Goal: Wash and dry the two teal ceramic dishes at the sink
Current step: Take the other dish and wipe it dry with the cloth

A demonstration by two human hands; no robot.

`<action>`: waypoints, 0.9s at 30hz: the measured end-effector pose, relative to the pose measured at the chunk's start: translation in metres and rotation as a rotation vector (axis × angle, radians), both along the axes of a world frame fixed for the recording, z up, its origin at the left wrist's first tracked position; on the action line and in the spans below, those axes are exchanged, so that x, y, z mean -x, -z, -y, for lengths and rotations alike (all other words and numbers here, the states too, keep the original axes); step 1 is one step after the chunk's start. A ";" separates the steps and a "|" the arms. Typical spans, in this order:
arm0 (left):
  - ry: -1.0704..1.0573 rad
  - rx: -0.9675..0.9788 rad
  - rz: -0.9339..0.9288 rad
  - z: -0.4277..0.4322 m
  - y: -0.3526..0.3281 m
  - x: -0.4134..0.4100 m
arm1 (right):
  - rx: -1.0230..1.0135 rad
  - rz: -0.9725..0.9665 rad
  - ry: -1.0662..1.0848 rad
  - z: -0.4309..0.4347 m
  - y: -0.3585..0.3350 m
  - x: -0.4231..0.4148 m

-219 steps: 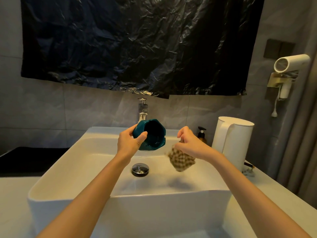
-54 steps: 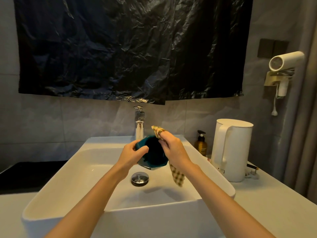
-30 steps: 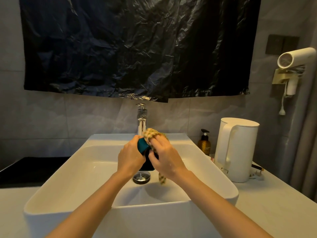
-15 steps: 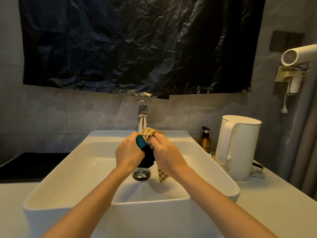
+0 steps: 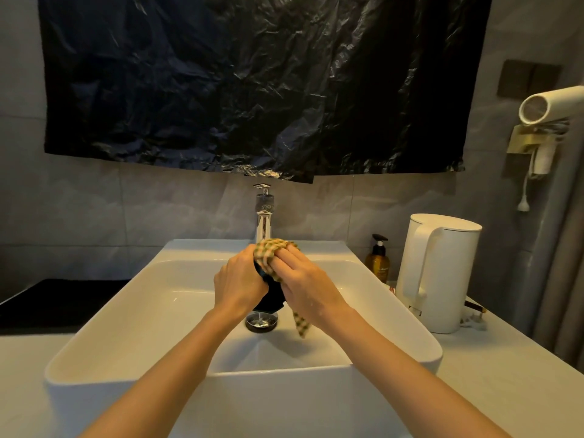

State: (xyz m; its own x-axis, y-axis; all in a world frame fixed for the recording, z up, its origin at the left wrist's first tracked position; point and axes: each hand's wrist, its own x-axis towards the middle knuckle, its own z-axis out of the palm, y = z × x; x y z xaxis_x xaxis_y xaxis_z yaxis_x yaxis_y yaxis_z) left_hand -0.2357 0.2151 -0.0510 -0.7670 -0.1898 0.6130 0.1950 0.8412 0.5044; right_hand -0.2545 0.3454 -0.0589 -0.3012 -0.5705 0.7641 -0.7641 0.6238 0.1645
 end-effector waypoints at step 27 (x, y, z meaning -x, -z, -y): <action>0.113 -0.157 -0.115 0.003 0.001 0.005 | 0.274 0.202 0.051 -0.003 0.006 0.012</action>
State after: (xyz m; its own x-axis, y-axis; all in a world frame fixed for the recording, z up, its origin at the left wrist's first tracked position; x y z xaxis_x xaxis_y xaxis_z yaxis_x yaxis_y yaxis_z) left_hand -0.2404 0.2125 -0.0520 -0.7154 -0.2069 0.6673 0.3472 0.7235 0.5966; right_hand -0.2664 0.3480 -0.0646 -0.4847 -0.3326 0.8090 -0.7306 0.6624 -0.1655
